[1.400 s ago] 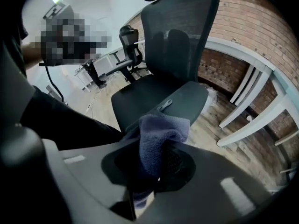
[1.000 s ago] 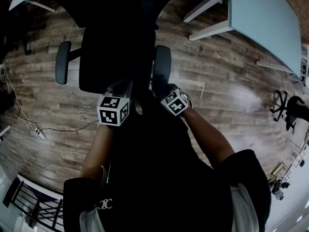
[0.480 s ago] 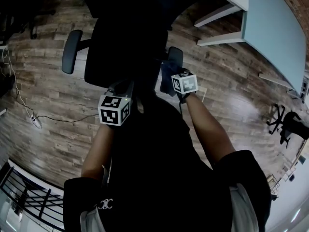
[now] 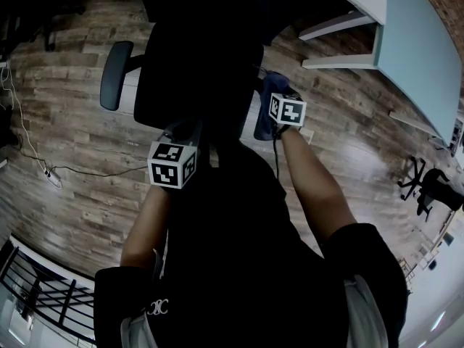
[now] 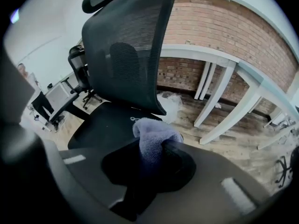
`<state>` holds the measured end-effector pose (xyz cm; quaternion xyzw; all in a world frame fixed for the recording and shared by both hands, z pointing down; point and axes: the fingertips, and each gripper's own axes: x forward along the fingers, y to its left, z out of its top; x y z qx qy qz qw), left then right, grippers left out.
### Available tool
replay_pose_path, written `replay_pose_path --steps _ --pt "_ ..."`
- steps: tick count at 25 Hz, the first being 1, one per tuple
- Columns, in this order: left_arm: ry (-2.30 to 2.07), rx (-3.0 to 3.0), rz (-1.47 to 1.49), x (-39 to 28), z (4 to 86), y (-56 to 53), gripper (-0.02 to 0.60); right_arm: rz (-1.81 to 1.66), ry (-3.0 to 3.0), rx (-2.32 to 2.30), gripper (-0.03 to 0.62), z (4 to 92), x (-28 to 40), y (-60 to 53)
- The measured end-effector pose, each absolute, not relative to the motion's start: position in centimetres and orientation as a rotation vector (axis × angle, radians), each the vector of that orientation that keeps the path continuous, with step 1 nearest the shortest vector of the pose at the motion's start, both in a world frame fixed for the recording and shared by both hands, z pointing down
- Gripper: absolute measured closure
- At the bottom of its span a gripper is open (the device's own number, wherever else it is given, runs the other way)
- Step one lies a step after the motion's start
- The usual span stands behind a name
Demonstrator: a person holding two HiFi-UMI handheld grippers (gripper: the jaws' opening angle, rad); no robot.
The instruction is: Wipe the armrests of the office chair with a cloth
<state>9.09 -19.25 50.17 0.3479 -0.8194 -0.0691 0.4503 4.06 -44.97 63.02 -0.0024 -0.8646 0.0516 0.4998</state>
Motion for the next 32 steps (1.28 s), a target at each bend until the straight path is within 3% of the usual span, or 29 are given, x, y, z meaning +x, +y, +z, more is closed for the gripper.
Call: replay_pose_path --steps 9,17,26,32 --pt "-1.970 0.973 -0.153 6.6 51.3 -15.7 0.575 0.070 -2.282 0.168 0.526 60.0 2.0 -41.3" --pt "-1.903 1.092 -0.069 4.7 53.0 -13.3 0.575 0.514 -2.334 0.638 0.526 61.7 4.0 -34.6" --pt "-1.759 1.194 0.062 5.4 55.5 -11.8 0.575 0.943 -2.182 1.356 0.516 65.3 8.8 -38.6" --pt "-1.697 1.250 0.106 5.0 56.6 -12.9 0.575 0.987 -2.178 1.560 0.511 65.7 9.5 -41.7"
